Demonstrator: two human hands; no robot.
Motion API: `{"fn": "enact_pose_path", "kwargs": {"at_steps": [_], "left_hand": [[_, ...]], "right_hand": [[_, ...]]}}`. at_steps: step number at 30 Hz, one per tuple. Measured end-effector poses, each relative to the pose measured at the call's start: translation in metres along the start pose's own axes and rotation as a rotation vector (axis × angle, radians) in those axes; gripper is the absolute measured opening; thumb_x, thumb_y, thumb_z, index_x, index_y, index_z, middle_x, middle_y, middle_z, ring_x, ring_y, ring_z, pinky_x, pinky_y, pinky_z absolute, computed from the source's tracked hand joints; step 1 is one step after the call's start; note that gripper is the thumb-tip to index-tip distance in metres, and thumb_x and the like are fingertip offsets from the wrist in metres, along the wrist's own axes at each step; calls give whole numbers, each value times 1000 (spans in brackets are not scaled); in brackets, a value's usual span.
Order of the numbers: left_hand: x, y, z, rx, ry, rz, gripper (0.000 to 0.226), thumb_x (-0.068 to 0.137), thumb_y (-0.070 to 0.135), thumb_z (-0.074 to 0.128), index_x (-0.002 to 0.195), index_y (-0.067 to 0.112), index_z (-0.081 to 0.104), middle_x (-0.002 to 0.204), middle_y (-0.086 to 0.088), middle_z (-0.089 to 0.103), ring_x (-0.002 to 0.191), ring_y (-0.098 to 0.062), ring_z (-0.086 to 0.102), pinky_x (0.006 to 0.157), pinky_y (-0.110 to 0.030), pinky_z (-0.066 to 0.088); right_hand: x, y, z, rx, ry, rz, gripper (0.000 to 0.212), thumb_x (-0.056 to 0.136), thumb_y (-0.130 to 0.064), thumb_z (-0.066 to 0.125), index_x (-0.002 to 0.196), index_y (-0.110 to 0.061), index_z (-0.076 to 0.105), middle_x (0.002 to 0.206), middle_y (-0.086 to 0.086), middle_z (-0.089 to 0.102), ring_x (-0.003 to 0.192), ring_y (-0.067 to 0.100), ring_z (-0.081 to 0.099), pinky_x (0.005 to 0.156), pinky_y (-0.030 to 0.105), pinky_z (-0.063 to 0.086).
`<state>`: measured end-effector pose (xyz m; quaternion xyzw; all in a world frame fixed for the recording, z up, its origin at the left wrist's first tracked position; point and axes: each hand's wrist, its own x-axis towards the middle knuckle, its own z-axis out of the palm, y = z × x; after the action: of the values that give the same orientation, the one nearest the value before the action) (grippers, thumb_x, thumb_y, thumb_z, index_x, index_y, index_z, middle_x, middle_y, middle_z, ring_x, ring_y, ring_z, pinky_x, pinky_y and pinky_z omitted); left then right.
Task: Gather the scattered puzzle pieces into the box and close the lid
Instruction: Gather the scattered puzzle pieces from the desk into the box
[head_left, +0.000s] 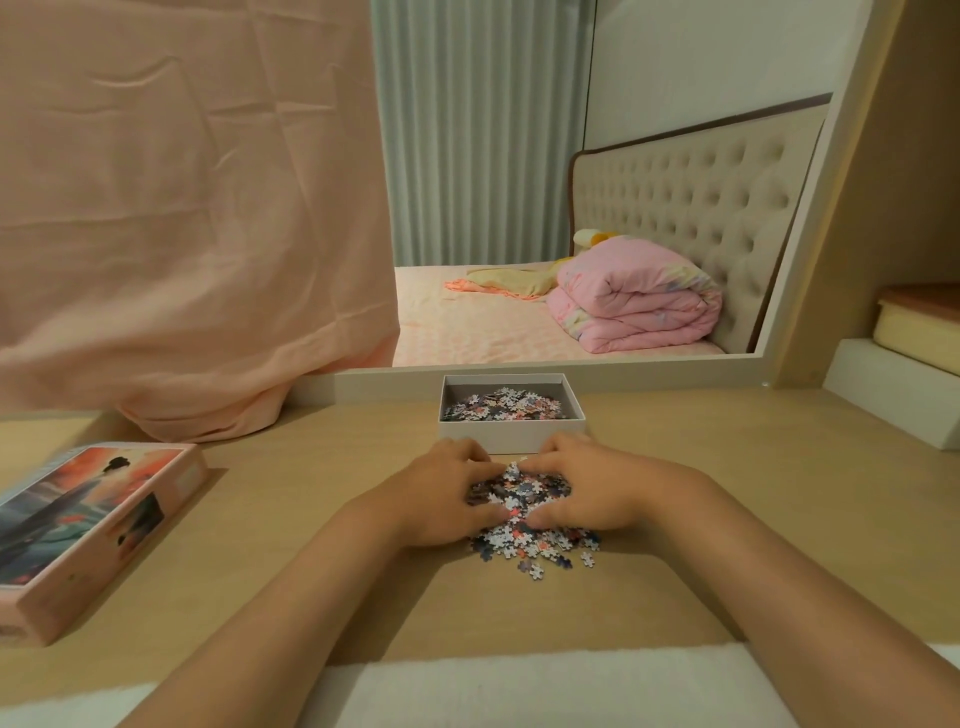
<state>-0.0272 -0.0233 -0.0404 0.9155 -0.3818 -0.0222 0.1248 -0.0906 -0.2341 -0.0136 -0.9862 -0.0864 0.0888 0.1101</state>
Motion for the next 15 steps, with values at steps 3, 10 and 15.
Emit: {"fn": "enact_pose_path", "kwargs": {"at_steps": [3, 10, 15], "left_hand": [[2, -2, 2, -52, 80, 39, 49, 91, 49, 59, 136, 28, 57, 125, 7, 49, 117, -11, 47, 104, -32, 40], [0, 4, -2, -120, 199, 85, 25, 88, 33, 70, 113, 26, 72, 103, 8, 66, 88, -7, 59, 81, -22, 48], [1, 3, -4, -263, 226, 60, 16, 86, 28, 73, 101, 25, 76, 90, 11, 72, 79, -2, 63, 77, -24, 53]], "right_hand": [[2, -3, 1, 5, 61, -12, 65, 88, -58, 63, 146, -34, 45, 136, -4, 43, 127, 17, 43, 107, 40, 39], [5, -9, 3, 156, 191, -25, 27, 87, -33, 74, 114, -32, 73, 104, -8, 67, 91, 8, 61, 83, 27, 52], [7, -12, 1, 234, 241, -2, 16, 82, -29, 80, 98, -28, 78, 85, -8, 70, 77, 8, 63, 67, 21, 50]]}}
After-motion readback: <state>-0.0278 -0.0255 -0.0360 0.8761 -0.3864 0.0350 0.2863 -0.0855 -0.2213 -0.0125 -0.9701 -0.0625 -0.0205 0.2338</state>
